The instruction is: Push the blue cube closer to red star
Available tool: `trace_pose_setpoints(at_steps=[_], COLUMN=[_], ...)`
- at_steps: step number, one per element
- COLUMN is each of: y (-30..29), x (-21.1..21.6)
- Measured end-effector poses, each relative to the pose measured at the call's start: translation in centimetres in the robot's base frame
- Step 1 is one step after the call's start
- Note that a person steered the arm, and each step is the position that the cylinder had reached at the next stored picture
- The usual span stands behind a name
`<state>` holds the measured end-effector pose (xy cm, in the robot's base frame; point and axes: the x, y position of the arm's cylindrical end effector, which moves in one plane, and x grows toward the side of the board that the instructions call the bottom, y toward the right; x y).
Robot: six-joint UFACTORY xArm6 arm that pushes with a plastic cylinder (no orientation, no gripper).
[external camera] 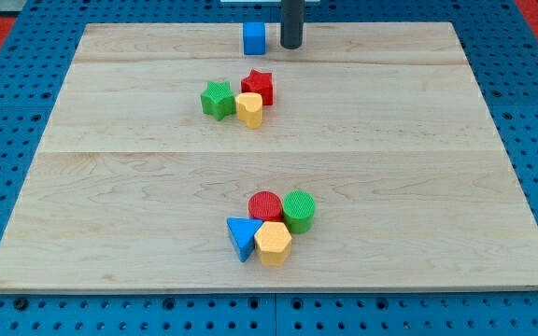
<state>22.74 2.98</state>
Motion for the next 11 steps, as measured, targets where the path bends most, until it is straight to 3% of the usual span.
trace_pose_setpoints(at_steps=[2, 5, 11], y=[-0.9, -7.6, -7.6], x=[-3.2, -3.4, 4.6])
